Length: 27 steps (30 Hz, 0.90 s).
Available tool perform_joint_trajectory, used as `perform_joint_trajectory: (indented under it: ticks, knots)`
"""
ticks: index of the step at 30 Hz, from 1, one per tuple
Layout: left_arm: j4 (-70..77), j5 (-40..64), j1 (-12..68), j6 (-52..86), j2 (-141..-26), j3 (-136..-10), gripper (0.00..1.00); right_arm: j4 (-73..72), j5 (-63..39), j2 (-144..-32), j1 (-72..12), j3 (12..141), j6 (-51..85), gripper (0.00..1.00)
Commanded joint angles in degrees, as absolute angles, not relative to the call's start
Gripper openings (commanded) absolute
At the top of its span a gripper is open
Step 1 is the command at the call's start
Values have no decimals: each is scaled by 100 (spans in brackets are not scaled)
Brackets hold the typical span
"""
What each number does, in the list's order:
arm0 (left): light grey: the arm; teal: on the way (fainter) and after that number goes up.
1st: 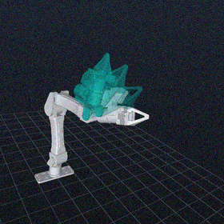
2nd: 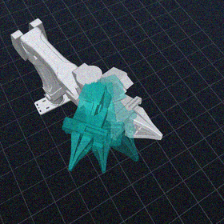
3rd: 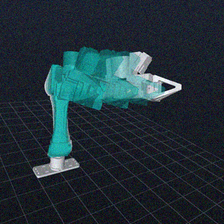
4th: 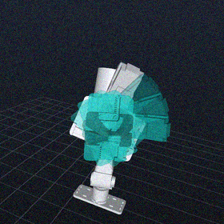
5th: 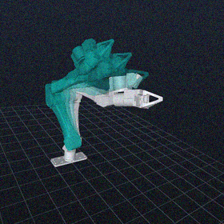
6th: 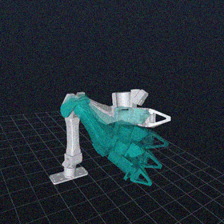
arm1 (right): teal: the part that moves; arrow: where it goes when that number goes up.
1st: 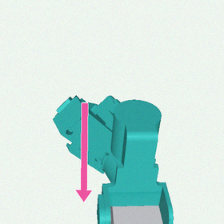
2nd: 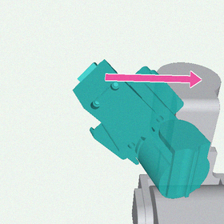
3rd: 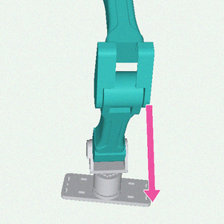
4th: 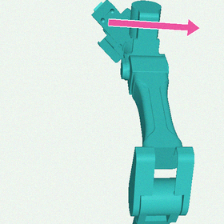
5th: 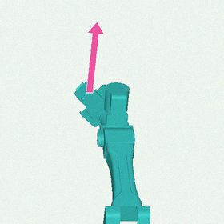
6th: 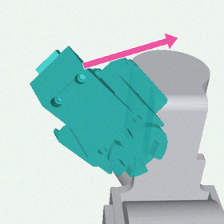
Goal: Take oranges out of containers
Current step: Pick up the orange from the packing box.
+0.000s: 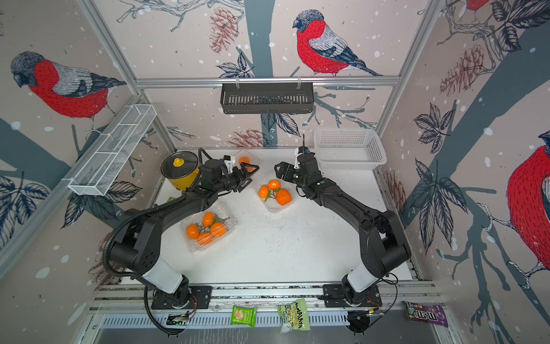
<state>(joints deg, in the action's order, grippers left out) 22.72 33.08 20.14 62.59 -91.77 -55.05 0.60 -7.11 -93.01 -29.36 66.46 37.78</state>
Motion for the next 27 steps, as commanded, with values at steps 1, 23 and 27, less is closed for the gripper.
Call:
perform_joint_trajectory:
  ticks: [1, 23, 27]
  knots:
    - [2517, 3437, 2023, 6350, -8838, -5138, 97, 2014, 263, -9721, -3243, 6990, 2784, 84]
    - [2897, 3473, 2137, 6479, -8372, -4491, 97, 2761, 1053, -11205, -3811, 8119, 2461, 61]
    - [2790, 3489, 2146, 6436, -8411, -4732, 97, 2751, 542, -10707, -3653, 8173, 2514, 57]
